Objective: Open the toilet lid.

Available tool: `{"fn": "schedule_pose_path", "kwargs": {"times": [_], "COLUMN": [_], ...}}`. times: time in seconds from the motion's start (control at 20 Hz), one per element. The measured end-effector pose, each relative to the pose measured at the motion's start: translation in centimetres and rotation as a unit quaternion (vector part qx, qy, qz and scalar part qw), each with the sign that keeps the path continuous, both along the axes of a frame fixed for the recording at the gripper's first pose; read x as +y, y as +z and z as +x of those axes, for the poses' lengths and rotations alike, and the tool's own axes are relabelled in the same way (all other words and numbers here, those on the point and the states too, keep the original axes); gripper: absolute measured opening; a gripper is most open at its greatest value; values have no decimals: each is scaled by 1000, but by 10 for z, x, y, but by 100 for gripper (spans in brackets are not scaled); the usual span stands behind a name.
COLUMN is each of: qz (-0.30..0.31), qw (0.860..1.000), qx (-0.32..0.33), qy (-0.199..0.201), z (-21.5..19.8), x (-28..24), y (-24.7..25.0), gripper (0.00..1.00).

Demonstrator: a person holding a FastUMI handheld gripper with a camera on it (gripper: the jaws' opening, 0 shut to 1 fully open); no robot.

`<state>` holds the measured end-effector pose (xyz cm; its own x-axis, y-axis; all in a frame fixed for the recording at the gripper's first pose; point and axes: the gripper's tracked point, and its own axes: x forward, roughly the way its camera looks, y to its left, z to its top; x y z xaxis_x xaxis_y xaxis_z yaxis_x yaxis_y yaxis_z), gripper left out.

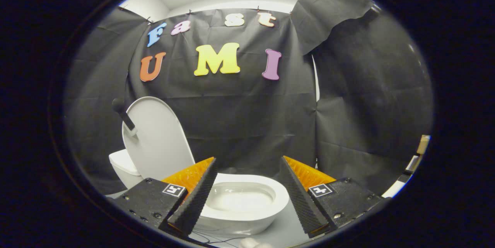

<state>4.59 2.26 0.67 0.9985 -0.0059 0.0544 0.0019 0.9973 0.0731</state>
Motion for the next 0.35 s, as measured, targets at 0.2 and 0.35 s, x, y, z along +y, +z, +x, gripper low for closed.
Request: {"fn": "schedule_pose_path", "kwargs": {"times": [0.2,0.35], "qz": [-3,-6], "qw": [1000,1000], "qx": [4,8], "qy": [2,5], "z": [2,1], "x": [0,0], "y": [-9,-11], "gripper": [100,100]}}
